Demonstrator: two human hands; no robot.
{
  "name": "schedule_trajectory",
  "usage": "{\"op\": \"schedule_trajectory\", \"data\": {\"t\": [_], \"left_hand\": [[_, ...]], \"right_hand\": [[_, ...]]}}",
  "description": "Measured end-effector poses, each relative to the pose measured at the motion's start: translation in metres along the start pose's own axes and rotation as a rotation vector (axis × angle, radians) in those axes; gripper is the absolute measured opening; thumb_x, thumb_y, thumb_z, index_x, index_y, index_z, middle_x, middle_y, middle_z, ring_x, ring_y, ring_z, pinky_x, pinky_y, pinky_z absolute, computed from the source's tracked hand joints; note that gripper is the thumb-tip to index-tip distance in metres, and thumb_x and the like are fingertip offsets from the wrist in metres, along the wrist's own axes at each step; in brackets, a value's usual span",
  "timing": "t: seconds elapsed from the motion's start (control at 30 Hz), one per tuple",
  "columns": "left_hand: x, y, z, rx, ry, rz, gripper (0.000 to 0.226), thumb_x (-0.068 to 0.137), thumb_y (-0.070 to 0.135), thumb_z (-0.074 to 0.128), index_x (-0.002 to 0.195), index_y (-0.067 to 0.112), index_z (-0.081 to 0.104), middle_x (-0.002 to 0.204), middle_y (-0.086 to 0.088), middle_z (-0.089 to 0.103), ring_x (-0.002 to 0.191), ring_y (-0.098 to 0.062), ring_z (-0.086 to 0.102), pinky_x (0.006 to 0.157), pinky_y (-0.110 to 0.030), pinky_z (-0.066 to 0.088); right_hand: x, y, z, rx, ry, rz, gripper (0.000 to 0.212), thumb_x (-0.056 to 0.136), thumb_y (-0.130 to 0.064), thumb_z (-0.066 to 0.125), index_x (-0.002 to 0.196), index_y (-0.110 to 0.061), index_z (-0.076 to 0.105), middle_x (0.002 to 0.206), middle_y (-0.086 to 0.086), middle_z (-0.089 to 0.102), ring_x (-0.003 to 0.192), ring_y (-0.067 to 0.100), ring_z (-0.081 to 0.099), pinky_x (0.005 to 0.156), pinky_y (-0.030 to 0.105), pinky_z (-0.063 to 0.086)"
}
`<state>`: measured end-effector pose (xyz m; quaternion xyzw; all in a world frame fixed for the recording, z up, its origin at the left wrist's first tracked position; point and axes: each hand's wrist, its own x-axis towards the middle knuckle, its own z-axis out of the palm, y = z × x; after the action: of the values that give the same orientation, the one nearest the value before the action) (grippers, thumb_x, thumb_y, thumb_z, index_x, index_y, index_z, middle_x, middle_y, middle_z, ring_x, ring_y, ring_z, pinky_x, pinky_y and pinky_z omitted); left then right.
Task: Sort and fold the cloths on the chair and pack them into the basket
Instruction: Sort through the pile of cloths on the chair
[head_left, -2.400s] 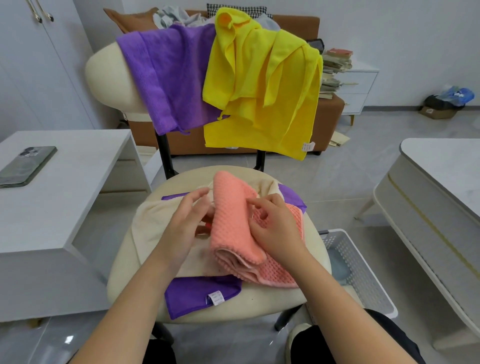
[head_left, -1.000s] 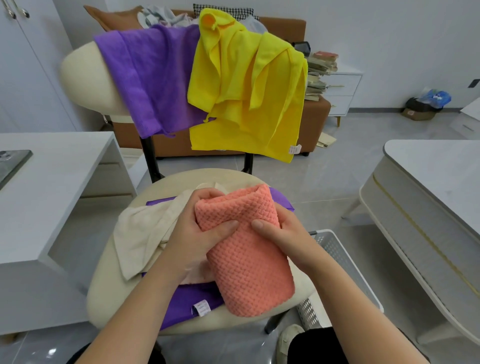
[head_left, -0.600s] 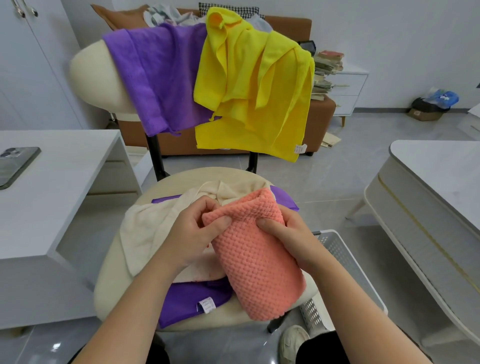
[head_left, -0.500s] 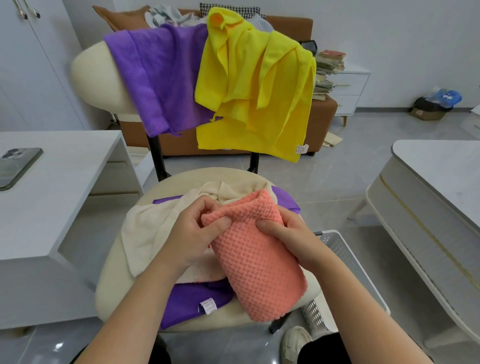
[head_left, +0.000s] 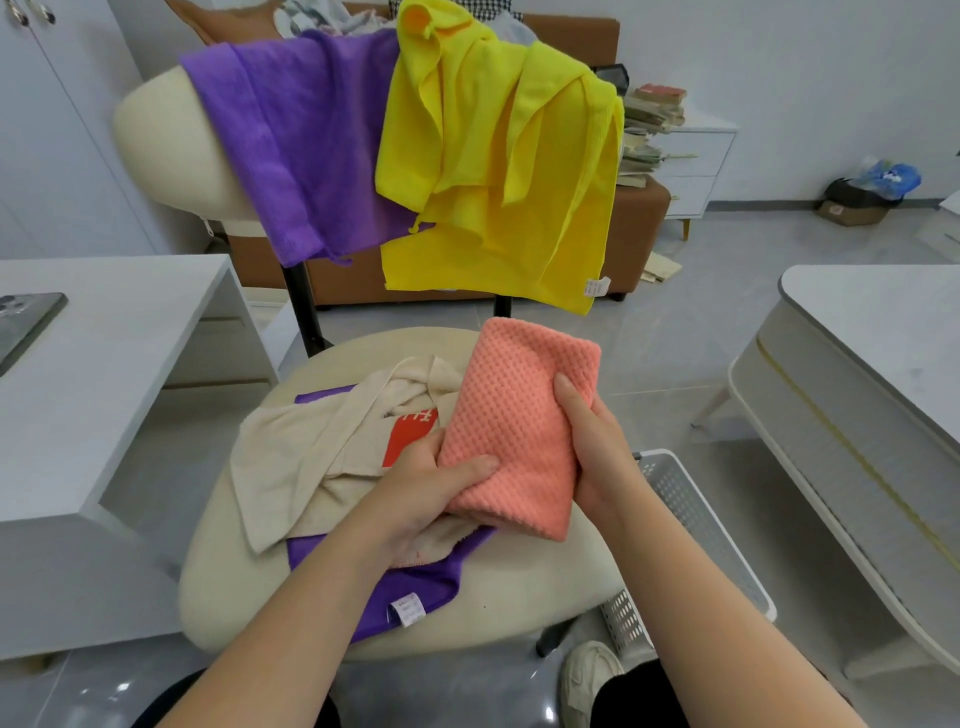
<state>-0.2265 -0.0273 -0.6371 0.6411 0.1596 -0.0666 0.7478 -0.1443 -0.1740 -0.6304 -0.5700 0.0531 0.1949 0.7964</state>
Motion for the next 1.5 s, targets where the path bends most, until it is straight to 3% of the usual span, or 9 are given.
{"op": "schedule_trajectory", "data": {"t": [0.13, 0.27, 0.37, 0.5, 0.77, 0.97, 1.17, 1.33, 1.5], "left_hand": [[0.003, 0.005, -0.005, 0.041, 0.091, 0.02, 0.034, 0.075, 0.02, 0.076, 0.106, 0.02, 0.063, 0.1, 0.001, 0.071, 0.09, -0.012, 0.067, 0.071, -0.021, 0.052], [0.003, 0.009, -0.007, -0.107, 0.104, -0.03, 0.059, 0.065, 0.044, 0.072, 0.111, 0.008, 0.061, 0.1, -0.007, 0.069, 0.09, -0.021, 0.067, 0.083, -0.039, 0.056], [0.001, 0.01, -0.008, -0.312, -0.022, 0.03, 0.054, 0.079, 0.028, 0.071, 0.123, 0.006, 0.051, 0.106, -0.012, 0.064, 0.089, -0.023, 0.066, 0.075, -0.037, 0.057], [-0.004, 0.002, -0.006, -0.242, -0.112, 0.167, 0.067, 0.064, 0.004, 0.073, 0.125, 0.018, 0.049, 0.118, -0.008, 0.063, 0.108, -0.022, 0.063, 0.085, -0.04, 0.055], [-0.001, -0.002, 0.002, -0.093, 0.105, 0.152, 0.034, 0.091, -0.002, 0.054, 0.115, 0.022, 0.054, 0.101, -0.011, 0.068, 0.083, -0.022, 0.071, 0.066, -0.032, 0.058], [0.0, -0.004, 0.004, -0.03, 0.186, 0.195, 0.042, 0.079, -0.018, 0.058, 0.098, 0.019, 0.056, 0.088, -0.005, 0.067, 0.071, -0.012, 0.07, 0.058, -0.027, 0.056], [0.007, -0.01, 0.006, 0.138, 0.47, 0.232, 0.029, 0.086, 0.001, 0.052, 0.105, 0.021, 0.059, 0.093, -0.005, 0.069, 0.082, -0.023, 0.069, 0.072, -0.046, 0.058], [0.006, -0.007, 0.007, 0.014, 0.375, 0.255, 0.03, 0.096, 0.008, 0.044, 0.1, 0.033, 0.059, 0.105, 0.002, 0.067, 0.101, -0.013, 0.063, 0.085, -0.034, 0.053], [0.001, -0.004, 0.003, 0.037, 0.478, 0.341, 0.031, 0.09, 0.0, 0.05, 0.09, 0.031, 0.058, 0.094, 0.01, 0.064, 0.089, -0.004, 0.06, 0.068, -0.012, 0.047]], "right_hand": [[0.002, 0.001, -0.002, 0.058, 0.015, -0.008, 0.02, 0.093, -0.032, 0.057, 0.11, -0.022, 0.06, 0.114, 0.005, 0.065, 0.102, 0.022, 0.064, 0.082, 0.041, 0.055], [0.004, 0.002, -0.002, 0.16, 0.072, 0.032, 0.018, 0.094, -0.03, 0.056, 0.106, -0.018, 0.059, 0.11, 0.005, 0.065, 0.099, 0.02, 0.063, 0.08, 0.039, 0.054], [0.008, 0.002, -0.003, 0.307, 0.109, 0.104, 0.036, 0.094, -0.034, 0.056, 0.122, -0.013, 0.053, 0.115, 0.009, 0.065, 0.102, 0.024, 0.064, 0.082, 0.042, 0.054], [0.009, -0.001, -0.005, 0.413, 0.03, 0.19, 0.033, 0.092, -0.033, 0.058, 0.117, -0.012, 0.053, 0.117, 0.014, 0.064, 0.107, 0.028, 0.063, 0.092, 0.047, 0.051], [0.008, 0.003, 0.001, 0.351, -0.05, 0.212, 0.042, 0.09, -0.029, 0.06, 0.126, -0.013, 0.049, 0.121, 0.012, 0.062, 0.11, 0.028, 0.061, 0.082, 0.045, 0.052], [0.011, 0.006, -0.002, 0.342, -0.066, 0.247, 0.046, 0.089, -0.033, 0.061, 0.129, -0.015, 0.049, 0.123, 0.012, 0.063, 0.112, 0.028, 0.061, 0.091, 0.046, 0.05], [0.009, 0.007, 0.002, 0.286, -0.113, 0.268, 0.034, 0.092, -0.034, 0.057, 0.12, -0.014, 0.052, 0.114, 0.011, 0.067, 0.102, 0.023, 0.066, 0.077, 0.041, 0.056], [0.009, 0.006, 0.003, 0.192, -0.154, 0.197, 0.021, 0.095, -0.024, 0.054, 0.112, -0.013, 0.054, 0.108, 0.01, 0.067, 0.091, 0.022, 0.068, 0.064, 0.037, 0.059], [0.008, 0.003, 0.005, 0.148, -0.16, 0.175, 0.017, 0.095, -0.02, 0.054, 0.109, -0.012, 0.057, 0.102, 0.008, 0.067, 0.086, 0.02, 0.069, 0.063, 0.037, 0.059]]}}
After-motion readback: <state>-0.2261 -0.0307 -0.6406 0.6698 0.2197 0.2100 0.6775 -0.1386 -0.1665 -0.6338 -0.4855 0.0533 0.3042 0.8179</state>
